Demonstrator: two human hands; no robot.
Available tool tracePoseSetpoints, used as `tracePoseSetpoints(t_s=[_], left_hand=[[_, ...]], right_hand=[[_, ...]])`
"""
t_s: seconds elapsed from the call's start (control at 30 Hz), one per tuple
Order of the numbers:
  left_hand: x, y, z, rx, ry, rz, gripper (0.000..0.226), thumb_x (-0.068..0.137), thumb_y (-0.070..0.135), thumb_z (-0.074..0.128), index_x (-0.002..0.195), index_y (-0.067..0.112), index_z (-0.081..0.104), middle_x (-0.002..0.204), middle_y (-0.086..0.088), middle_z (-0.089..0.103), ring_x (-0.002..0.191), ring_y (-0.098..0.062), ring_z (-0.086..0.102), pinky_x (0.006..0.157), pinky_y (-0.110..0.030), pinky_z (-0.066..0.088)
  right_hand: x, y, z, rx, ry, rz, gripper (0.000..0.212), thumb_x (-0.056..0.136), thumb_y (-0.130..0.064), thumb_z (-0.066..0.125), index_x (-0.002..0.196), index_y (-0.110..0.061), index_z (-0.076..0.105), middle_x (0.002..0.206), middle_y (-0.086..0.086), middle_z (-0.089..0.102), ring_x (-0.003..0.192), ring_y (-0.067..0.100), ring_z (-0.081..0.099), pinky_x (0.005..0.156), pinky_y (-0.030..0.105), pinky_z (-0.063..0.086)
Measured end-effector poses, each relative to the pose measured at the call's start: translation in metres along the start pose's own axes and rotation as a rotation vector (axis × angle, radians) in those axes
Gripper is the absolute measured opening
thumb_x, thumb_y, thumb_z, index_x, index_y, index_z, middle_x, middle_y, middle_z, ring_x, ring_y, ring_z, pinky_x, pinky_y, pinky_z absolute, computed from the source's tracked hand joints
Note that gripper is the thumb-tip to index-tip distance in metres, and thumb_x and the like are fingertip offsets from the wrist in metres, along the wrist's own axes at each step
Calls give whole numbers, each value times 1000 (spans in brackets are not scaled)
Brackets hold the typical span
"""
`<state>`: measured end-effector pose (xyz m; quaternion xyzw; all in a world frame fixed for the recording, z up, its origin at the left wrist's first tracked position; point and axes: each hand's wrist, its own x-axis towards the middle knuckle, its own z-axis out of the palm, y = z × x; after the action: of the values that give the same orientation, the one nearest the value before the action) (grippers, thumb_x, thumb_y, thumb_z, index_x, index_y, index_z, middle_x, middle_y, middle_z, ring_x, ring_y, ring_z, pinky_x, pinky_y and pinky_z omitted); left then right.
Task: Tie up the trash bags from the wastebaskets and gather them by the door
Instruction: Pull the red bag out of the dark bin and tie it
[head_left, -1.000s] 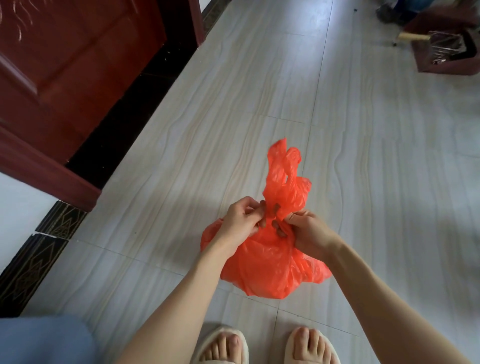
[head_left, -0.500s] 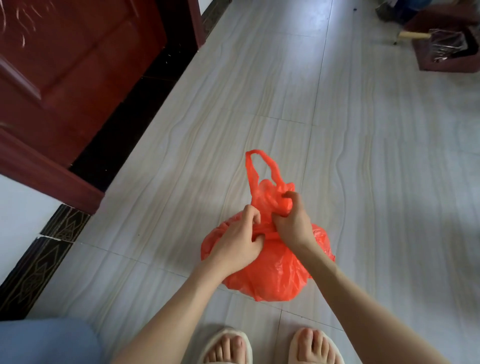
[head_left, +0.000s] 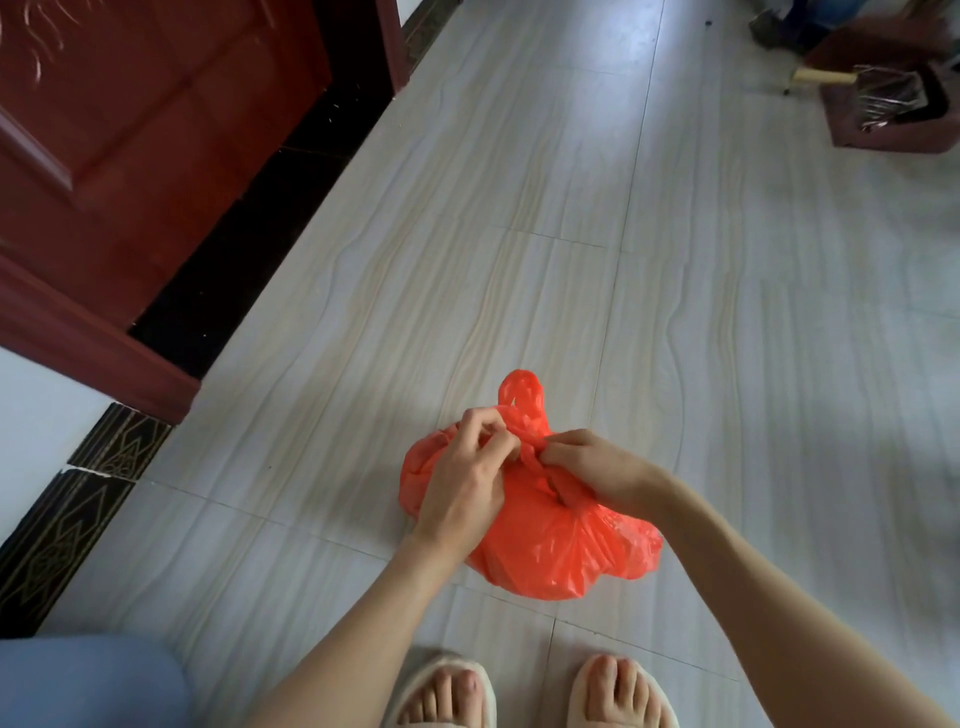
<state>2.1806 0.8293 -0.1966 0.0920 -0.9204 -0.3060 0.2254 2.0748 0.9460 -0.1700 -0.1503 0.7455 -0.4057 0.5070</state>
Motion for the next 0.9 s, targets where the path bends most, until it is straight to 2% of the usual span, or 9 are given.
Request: tracePoseSetpoints(t_s=[0.1, 0.2, 0.3, 0.4, 0.5, 0.6, 0.73, 0.83, 0.9], left_hand=[[-1, -1, 4, -21, 5, 40, 18, 83, 3, 48, 85, 19, 56, 109, 0, 41, 80, -17, 62, 80, -13, 42], [-3, -3, 6, 8, -11, 62, 23, 83, 3, 50, 95, 21, 59, 121, -3, 41, 94, -23, 59, 84, -30, 51], [-10, -4, 7, 127, -67, 67, 29, 77, 8, 58, 103, 19, 65, 132, -6, 43, 111, -24, 48, 96, -38, 42], [-12, 4, 4, 178, -167, -19, 36, 71, 34, 59, 105, 21, 66, 137, -5, 42, 122, -23, 40, 107, -41, 31], [-5, 5, -2, 185, -94, -138, 24, 74, 36, 56, 86, 22, 71, 119, -3, 56, 110, -18, 45, 96, -41, 39], [1, 3, -6, 153, -52, -192, 21, 71, 32, 52, 76, 22, 70, 101, 2, 54, 95, -16, 49, 83, -33, 40], [4, 17, -16, -261, -161, -418, 20, 71, 31, 56, 68, 15, 66, 81, 16, 46, 76, 6, 50, 74, -6, 36], [4, 21, -25, -534, -169, -596, 27, 74, 29, 52, 68, 3, 59, 67, 3, 53, 63, -2, 47, 65, -17, 37], [2, 19, -27, -580, -135, -621, 29, 82, 29, 54, 69, 3, 55, 62, 0, 48, 60, -5, 43, 62, -24, 35]], right_hand=[[-5, 1, -7, 345, -89, 87, 31, 86, -7, 37, 56, -11, 46, 49, 1, 43, 43, 13, 38, 48, 25, 30], [-4, 4, -12, 505, -123, 156, 33, 83, -14, 32, 54, -11, 48, 45, 1, 46, 38, 12, 40, 46, 23, 33], [3, 7, -16, 582, -74, 195, 20, 76, -19, 34, 60, -11, 44, 49, 4, 45, 45, 16, 34, 47, 25, 31], [4, 3, -15, 583, -88, 184, 24, 78, -17, 32, 58, -11, 43, 48, 4, 43, 43, 15, 33, 48, 25, 30], [1, 0, -12, 611, -115, 161, 34, 83, -13, 29, 54, -10, 48, 45, 2, 47, 40, 13, 38, 53, 25, 30], [-1, 3, -11, 570, -52, 155, 29, 83, -14, 31, 57, -11, 44, 48, 2, 44, 41, 13, 38, 51, 26, 30], [-6, 6, -13, 631, -26, 166, 31, 86, -18, 32, 60, -12, 47, 46, 0, 49, 40, 13, 45, 49, 26, 34], [-7, 4, -7, 660, 55, 156, 36, 92, -21, 36, 62, -9, 53, 48, 2, 54, 37, 11, 51, 41, 19, 40], [-6, 2, -2, 638, 173, 121, 29, 93, -13, 44, 67, -5, 56, 48, 4, 55, 36, 10, 52, 38, 18, 42]])
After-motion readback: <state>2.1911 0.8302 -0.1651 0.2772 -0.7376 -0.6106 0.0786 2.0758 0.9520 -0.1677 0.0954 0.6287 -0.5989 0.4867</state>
